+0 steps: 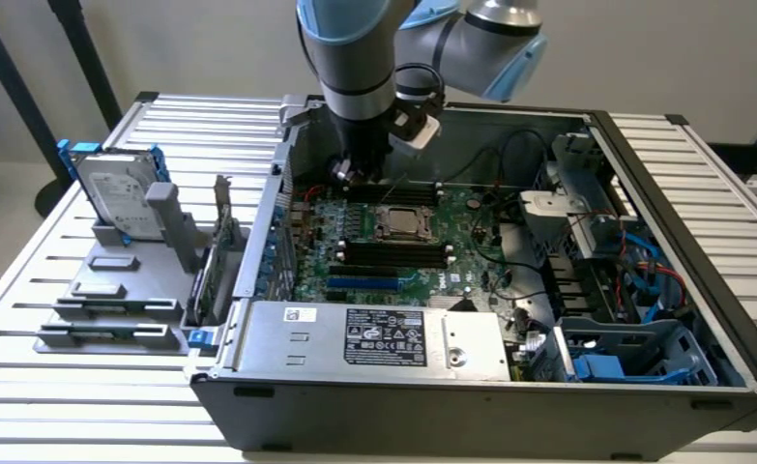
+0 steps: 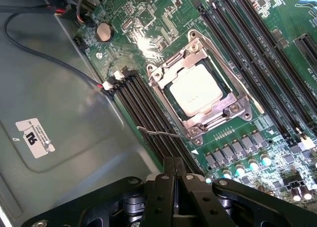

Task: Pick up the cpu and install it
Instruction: 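Install the first cpu locking lever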

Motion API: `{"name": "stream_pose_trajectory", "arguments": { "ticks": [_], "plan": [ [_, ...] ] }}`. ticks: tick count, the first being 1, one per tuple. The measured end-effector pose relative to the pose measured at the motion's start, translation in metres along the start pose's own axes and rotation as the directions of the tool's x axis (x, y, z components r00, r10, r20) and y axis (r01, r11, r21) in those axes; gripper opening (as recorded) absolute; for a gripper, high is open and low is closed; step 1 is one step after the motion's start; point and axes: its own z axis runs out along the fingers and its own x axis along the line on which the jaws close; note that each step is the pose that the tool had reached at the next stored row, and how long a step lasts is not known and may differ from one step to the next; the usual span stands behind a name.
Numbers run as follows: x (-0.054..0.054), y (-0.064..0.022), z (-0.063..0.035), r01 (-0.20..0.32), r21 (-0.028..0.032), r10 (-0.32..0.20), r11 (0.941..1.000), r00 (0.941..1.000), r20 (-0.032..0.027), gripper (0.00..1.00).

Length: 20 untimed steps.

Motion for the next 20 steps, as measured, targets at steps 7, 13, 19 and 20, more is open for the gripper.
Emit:
{"name": "stream_pose_trajectory", "arguments": {
  "ticks": [7, 13, 19, 20],
  "plan": [
    [0.0, -0.0002, 0.0067, 0.007, -0.0281, -0.006, 0.9996, 0.9992, 0.0396, 0.11],
    [0.003, -0.0013, 0.0136, 0.014, -0.0504, -0.01, 0.9986, 0.9974, 0.0716, 0.11],
    [0.006, -0.0047, 0.0214, 0.019, -0.0636, -0.014, 0.9978, 0.9971, 0.0749, 0.11],
    [0.007, -0.0051, 0.0226, 0.02, -0.0662, -0.015, 0.9976, 0.9971, 0.075, 0.11]
  ]
}}
